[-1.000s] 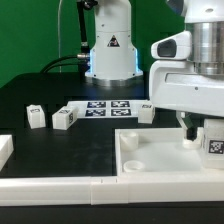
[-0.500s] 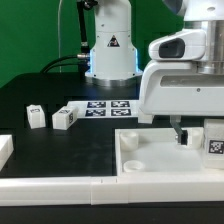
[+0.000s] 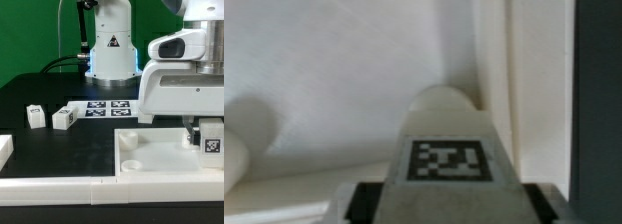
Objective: Assemble one leg
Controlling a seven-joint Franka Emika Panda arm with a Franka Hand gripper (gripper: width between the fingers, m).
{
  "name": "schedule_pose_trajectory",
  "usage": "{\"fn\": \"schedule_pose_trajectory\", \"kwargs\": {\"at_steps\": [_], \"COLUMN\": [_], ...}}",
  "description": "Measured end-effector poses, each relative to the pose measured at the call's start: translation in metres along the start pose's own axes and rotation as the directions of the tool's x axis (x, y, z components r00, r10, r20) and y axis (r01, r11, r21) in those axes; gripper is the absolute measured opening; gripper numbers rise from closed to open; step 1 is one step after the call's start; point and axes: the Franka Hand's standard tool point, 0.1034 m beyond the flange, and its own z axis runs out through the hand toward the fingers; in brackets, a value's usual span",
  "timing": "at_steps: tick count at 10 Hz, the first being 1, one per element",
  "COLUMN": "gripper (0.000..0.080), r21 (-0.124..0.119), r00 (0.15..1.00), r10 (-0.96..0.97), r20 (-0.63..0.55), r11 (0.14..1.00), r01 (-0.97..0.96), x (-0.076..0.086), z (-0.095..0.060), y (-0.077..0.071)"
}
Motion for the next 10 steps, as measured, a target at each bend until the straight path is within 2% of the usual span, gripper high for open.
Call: {"fn": "schedule_pose_trajectory", "kwargs": {"at_steps": [1, 2, 5, 6, 9, 10], "gripper": [0.0287, 0.0287, 0.0287, 0.0287, 0.0288, 0.0288], "r21": [0.000, 0.000, -0.002, -0.001, -0.003, -0.004], "r00": [1.000, 0.996, 0.868, 0.805, 0.513, 0.393], "r10": [0.000, 0.094, 0.496, 0.594, 0.858, 0.919], "r20": [0.000, 0.001, 0.001, 0.003, 0.008, 0.010], "r11": [1.000, 0.996, 0.868, 0.805, 0.513, 0.393], "r01": [0.000, -0.094, -0.496, -0.594, -0.858, -0.919], "x": [0.0001, -0.0004, -0.0019, -0.0019, -0.0027, -0.0036], "z": [0.0000, 0.0006, 0.0011, 0.0015, 0.0018, 0.0020], "y": [0.0003, 0.0000, -0.0017, -0.0014, -0.0019, -0.0037]}}
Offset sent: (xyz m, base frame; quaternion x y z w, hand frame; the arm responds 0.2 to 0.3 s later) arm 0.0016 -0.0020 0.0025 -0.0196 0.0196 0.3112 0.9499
